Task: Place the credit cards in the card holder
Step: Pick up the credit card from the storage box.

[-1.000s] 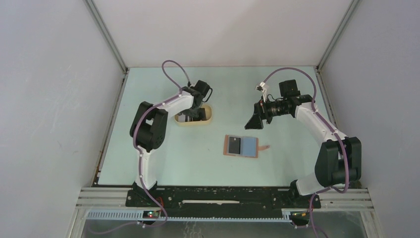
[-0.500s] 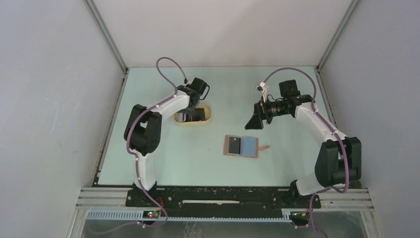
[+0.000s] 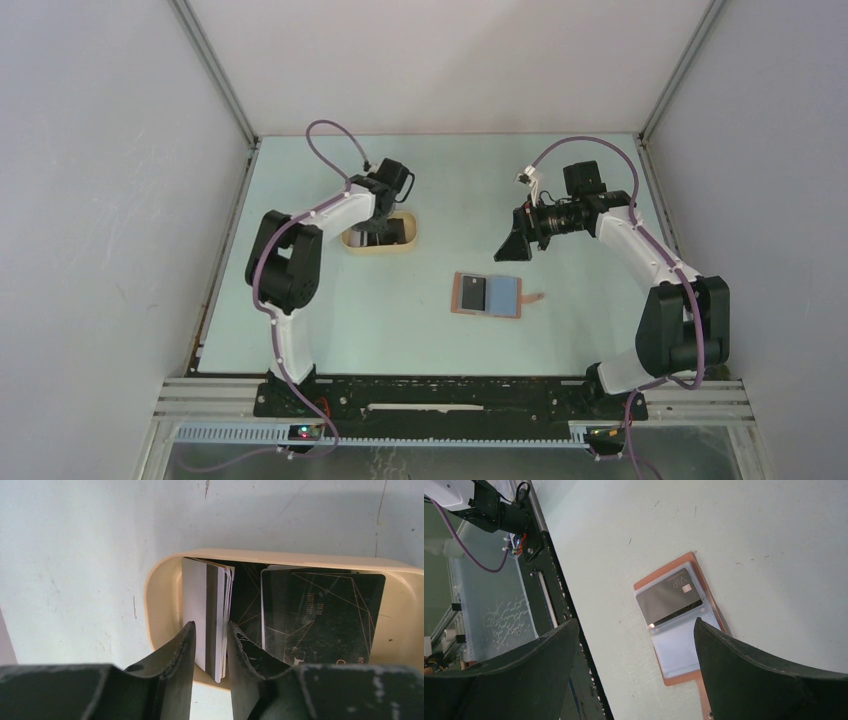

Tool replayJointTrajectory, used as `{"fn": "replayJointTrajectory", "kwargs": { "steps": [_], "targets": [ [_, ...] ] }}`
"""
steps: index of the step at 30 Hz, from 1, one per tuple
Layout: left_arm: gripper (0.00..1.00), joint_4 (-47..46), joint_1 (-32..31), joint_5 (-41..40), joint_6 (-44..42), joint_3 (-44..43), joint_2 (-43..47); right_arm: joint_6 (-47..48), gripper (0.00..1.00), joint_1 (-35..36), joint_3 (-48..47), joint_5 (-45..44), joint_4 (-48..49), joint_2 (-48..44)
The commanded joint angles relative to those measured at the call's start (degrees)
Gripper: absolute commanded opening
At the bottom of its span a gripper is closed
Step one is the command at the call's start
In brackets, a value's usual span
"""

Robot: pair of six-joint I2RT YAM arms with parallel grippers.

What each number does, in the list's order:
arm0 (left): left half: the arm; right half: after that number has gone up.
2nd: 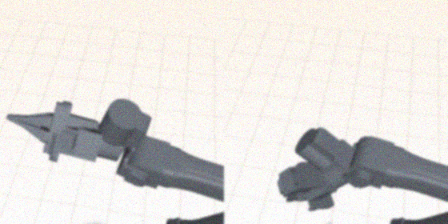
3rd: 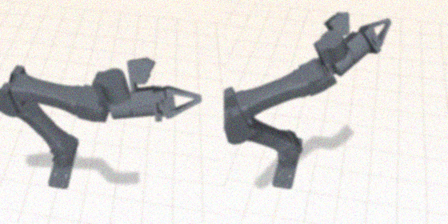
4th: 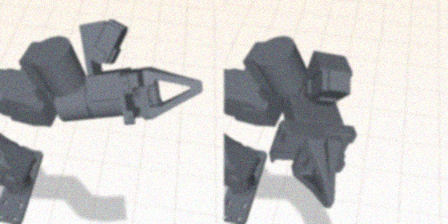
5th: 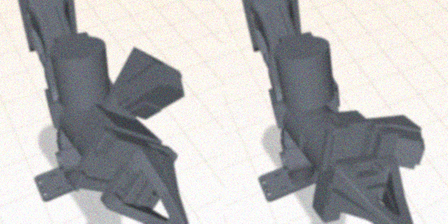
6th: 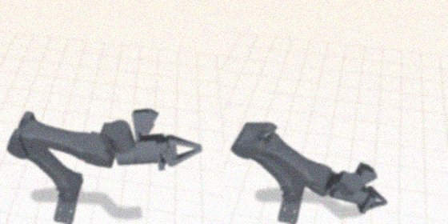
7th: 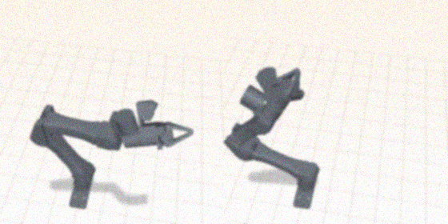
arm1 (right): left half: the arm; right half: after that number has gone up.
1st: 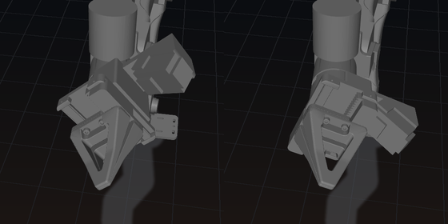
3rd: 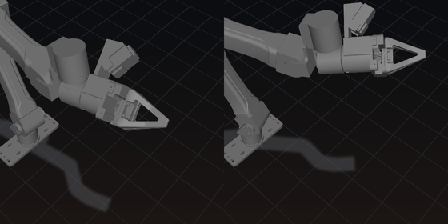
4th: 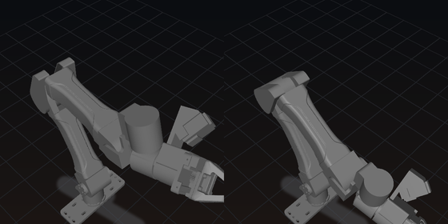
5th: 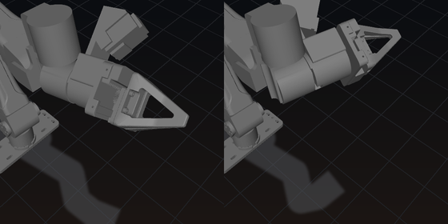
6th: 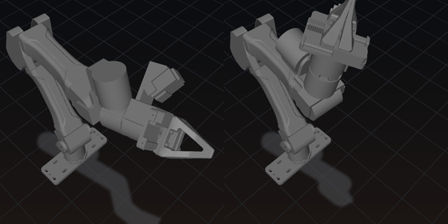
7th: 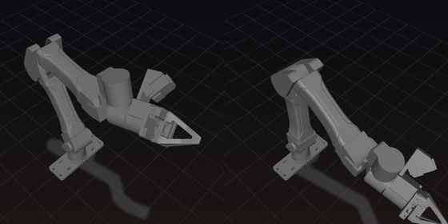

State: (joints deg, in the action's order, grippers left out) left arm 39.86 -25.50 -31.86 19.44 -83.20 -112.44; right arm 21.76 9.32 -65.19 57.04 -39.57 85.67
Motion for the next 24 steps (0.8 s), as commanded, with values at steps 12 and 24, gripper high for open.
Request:
{"fn": "replayJointTrajectory", "kwargs": {
  "steps": [12, 24],
  "targets": [
    [0.25, -1.5, 3.4, -0.1, -0.9, 3.5, 4.7, 0.9, 0.94, 0.0, -2.2, 0.1, -0.2, 0.2],
    [0.18, -1.8, 4.9, 0.4, -1.1, 5.4, 6.5, 0.8, 0.94, 0.0, -2.2, 0.4, -0.3, 0.4]
  ]
}}
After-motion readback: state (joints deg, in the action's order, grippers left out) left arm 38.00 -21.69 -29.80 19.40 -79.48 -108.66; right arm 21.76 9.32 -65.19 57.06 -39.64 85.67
